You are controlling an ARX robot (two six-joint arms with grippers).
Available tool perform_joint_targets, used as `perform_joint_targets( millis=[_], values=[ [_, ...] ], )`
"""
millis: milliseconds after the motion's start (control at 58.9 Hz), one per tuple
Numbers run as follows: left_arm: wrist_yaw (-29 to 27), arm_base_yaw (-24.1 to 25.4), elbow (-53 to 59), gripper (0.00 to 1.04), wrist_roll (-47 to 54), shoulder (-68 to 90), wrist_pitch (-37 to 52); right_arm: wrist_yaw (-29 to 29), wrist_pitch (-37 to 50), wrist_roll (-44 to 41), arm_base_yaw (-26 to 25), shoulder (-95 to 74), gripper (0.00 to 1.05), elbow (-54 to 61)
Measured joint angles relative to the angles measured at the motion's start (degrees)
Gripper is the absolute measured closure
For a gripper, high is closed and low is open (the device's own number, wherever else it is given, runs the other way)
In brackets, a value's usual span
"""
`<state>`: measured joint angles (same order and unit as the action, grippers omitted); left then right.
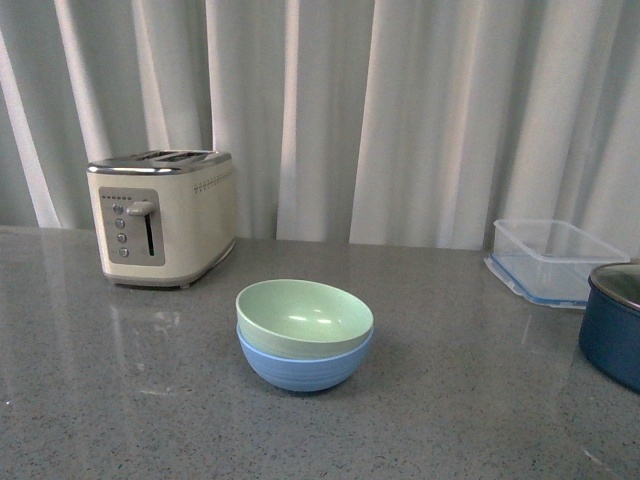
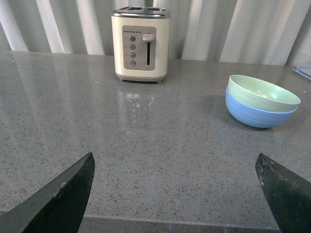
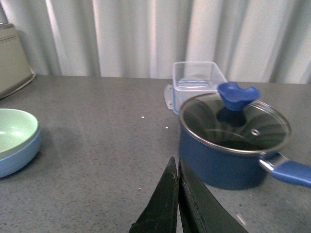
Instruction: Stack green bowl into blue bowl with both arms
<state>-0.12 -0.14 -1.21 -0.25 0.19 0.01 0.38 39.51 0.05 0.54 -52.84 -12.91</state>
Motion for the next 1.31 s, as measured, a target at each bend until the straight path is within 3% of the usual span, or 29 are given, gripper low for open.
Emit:
perform_joint_targets(
  millis=[679,1306],
  values=[
    [0.02,0.0,0.0,0.07,0.0,0.0,0.0,-0.26,-9.57,0.0,-0.48,22.62,1.04,12.52],
    [0.02,0.0,0.0,0.07,0.0,0.0,0.0,-0.28,-25.53,0.0,-0.48,39.08,1.04,12.63]
  ],
)
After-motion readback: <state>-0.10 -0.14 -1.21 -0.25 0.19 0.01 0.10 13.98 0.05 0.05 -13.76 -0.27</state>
